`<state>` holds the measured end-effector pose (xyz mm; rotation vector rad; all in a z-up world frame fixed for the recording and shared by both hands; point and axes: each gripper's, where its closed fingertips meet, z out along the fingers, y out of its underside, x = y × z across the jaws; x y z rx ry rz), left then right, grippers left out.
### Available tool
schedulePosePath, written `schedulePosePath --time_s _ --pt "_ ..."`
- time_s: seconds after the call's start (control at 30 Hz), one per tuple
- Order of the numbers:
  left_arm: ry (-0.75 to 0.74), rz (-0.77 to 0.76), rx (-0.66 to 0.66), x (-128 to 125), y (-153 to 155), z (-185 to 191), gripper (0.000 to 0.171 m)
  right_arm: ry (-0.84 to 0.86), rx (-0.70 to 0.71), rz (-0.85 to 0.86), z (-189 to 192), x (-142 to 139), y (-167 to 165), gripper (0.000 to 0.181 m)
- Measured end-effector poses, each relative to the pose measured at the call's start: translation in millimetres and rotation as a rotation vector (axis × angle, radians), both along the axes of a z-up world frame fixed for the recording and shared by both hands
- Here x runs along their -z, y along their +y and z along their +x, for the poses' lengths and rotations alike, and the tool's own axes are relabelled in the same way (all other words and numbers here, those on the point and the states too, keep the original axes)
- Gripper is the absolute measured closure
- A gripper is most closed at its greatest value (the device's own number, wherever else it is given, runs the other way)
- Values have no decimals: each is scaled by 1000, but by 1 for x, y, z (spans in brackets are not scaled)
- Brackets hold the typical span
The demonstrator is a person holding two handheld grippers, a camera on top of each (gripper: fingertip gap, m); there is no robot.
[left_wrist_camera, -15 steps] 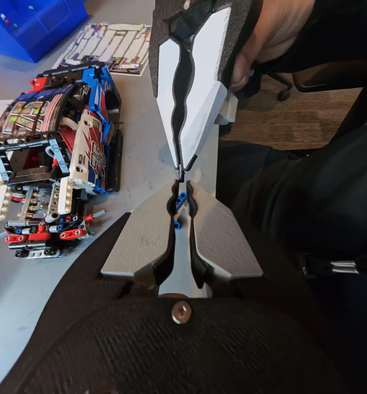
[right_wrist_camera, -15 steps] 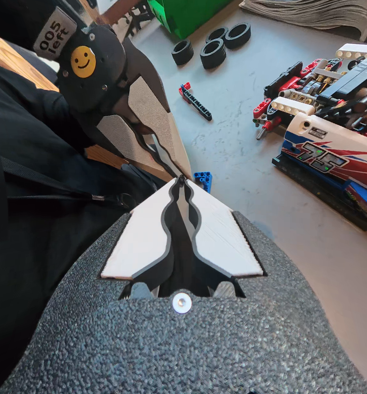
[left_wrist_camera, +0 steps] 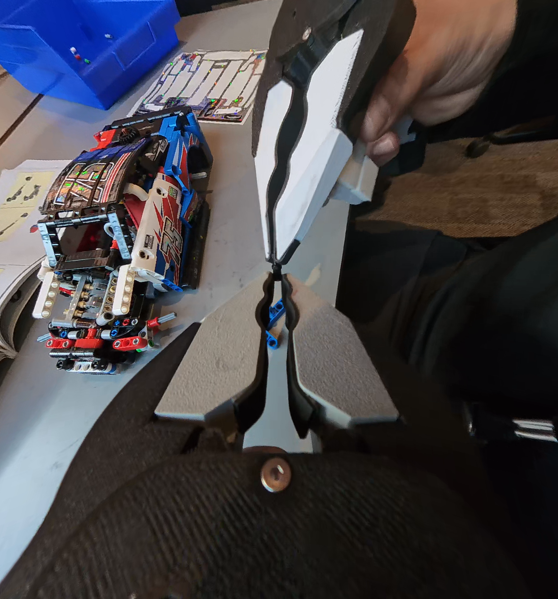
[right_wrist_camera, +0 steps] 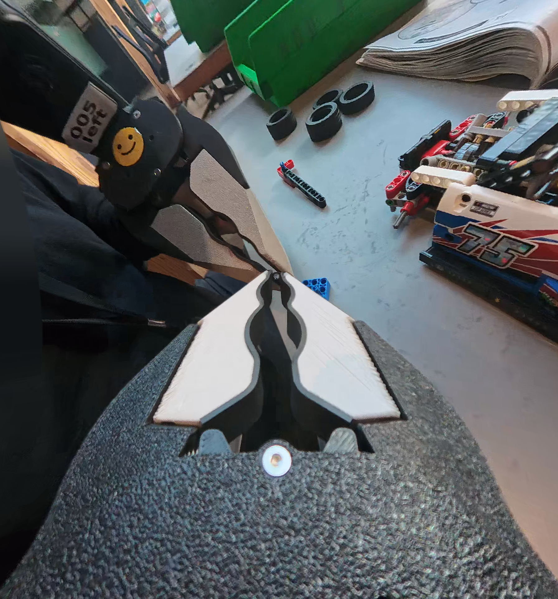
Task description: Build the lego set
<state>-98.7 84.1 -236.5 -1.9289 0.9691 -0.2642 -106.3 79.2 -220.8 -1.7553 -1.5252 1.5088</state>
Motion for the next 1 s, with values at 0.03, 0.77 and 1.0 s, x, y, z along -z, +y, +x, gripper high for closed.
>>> schedulePosePath --time_s 0.03,0.77,1.0 --pt "-2 -9 -1 1 0 0 171 -11 0 39 0 1 0 177" --pt "57 -319 335 52 6 -12 167 -335 -106 430 2 50 9 178" --pt "22 -304 319 51 5 -11 167 -347 -125 441 2 52 10 178"
